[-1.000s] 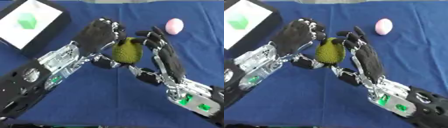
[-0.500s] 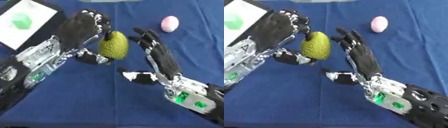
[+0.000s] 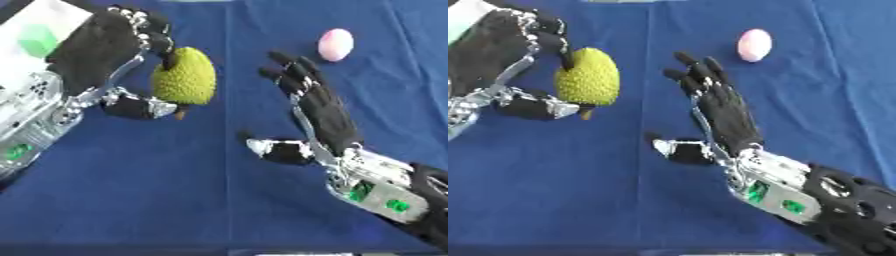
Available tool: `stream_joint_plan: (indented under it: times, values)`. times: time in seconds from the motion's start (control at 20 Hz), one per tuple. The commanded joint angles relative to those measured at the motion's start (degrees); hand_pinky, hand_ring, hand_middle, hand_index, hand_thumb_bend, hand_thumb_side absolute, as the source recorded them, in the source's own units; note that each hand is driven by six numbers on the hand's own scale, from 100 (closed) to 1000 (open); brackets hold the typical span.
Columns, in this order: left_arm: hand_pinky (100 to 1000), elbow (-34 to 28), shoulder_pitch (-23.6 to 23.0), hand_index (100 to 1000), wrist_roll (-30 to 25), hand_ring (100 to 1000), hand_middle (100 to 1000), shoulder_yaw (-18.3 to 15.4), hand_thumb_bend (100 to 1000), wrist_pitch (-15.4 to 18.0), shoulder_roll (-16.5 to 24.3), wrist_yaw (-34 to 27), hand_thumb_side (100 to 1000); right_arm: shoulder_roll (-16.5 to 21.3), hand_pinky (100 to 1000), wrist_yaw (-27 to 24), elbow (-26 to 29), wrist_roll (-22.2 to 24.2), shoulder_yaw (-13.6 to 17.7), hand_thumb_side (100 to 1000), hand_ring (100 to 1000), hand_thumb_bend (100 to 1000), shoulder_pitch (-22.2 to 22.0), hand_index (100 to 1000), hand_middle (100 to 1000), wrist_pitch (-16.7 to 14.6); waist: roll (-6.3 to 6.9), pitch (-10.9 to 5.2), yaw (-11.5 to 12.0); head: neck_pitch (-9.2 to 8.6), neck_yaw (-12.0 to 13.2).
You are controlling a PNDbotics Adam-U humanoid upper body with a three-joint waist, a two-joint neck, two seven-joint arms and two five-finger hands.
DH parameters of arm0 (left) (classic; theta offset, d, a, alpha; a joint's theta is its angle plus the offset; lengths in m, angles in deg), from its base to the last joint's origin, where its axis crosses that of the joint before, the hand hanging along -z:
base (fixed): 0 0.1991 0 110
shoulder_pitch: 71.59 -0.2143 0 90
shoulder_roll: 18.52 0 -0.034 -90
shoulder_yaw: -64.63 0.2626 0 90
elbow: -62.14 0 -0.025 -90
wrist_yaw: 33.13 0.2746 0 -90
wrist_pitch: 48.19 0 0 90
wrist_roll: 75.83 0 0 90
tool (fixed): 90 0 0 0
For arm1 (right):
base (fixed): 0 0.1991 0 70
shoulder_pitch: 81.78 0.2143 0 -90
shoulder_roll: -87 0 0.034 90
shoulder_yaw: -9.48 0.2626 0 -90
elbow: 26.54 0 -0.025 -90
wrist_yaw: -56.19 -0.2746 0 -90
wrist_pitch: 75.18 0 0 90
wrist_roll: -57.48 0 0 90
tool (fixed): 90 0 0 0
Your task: Pick up the objects with one hand, pass them to the other hand, and then place them into the box on the other side of the table.
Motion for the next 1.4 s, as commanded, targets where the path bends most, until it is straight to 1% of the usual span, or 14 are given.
stream_joint_plan:
  times: [0.05, 0.3, 0.5, 0.55, 0.6, 0.7, 0.75, 0.95, 1.1, 1.4]
  values:
    - [513, -3.1, -0.3, 405, 0.1, 372, 347, -3.6, 570, -1.8, 4.7, -2.8, 163, 1.7, 1000, 0.3, 0.9, -1.0, 1.0, 305, 763, 625, 0.1, 857, 938, 0.0, -0.02, -1.1, 0.0, -0.52, 1.3]
    - [513, -6.1, -2.9, 401, -0.5, 368, 337, -7.9, 570, -5.5, 9.0, -6.1, 136, 2.1, 1000, 0.0, 0.9, -2.5, 2.1, 278, 756, 631, -0.4, 853, 933, -0.2, -0.11, -1.15, 0.0, -1.57, 3.9]
    - [517, -6.8, -4.2, 400, -1.7, 369, 340, -10.5, 557, -7.3, 11.0, -7.0, 139, 2.4, 1000, -0.5, 0.9, -3.8, 3.3, 273, 753, 609, -0.7, 848, 930, -0.4, -0.25, -1.19, -0.2, -2.55, 5.2]
    - [520, -6.7, -4.4, 402, -2.2, 371, 344, -11.0, 551, -7.7, 11.3, -7.0, 149, 2.5, 1000, -0.6, 0.9, -4.1, 3.6, 263, 753, 596, -0.7, 846, 929, -0.5, -0.27, -1.17, -0.2, -2.78, 5.4]
    - [521, -6.6, -4.6, 403, -2.8, 372, 348, -11.6, 537, -8.2, 11.6, -7.0, 159, 2.6, 1000, -0.8, 0.9, -4.5, 3.9, 276, 752, 553, -0.8, 844, 929, -0.6, -0.3, -1.15, -0.3, -3.04, 5.7]
    - [521, -5.9, -4.7, 403, -4.6, 373, 353, -12.7, 507, -9.3, 11.8, -6.9, 172, 2.7, 1000, -1.4, 0.9, -5.3, 4.7, 279, 750, 524, -0.9, 840, 927, -0.8, -0.35, -1.1, -0.4, -3.57, 6.3]
    - [521, -5.6, -4.6, 404, -5.5, 375, 355, -13.2, 508, -9.7, 11.9, -6.8, 178, 2.8, 1000, -1.8, 0.9, -5.8, 5.0, 264, 749, 524, -0.9, 838, 926, -1.0, -0.37, -1.07, -0.4, -3.8, 6.6]
    - [521, -3.8, -4.2, 407, -8.1, 379, 359, -15.1, 497, -11.5, 11.7, -5.8, 192, 3.0, 1000, -3.3, 0.9, -7.0, 6.1, 169, 747, 611, -1.1, 832, 924, -2.1, -0.5, -0.84, -0.7, -4.94, 7.8]
    - [521, -2.5, -4.0, 406, -9.3, 378, 358, -16.4, 487, -12.4, 11.6, -5.0, 188, 3.1, 1000, -3.8, 0.9, -7.6, 7.0, 153, 742, 631, -1.4, 827, 920, -2.1, -0.58, -0.6, -1.0, -5.82, 8.7]
    - [522, 1.8, -3.8, 407, -9.5, 380, 360, -18.4, 474, -13.4, 11.0, -3.3, 192, 3.2, 1000, -4.5, 0.9, -9.4, 8.5, 155, 721, 618, -1.6, 796, 888, -1.8, -0.64, -0.11, -1.5, -7.27, 10.5]
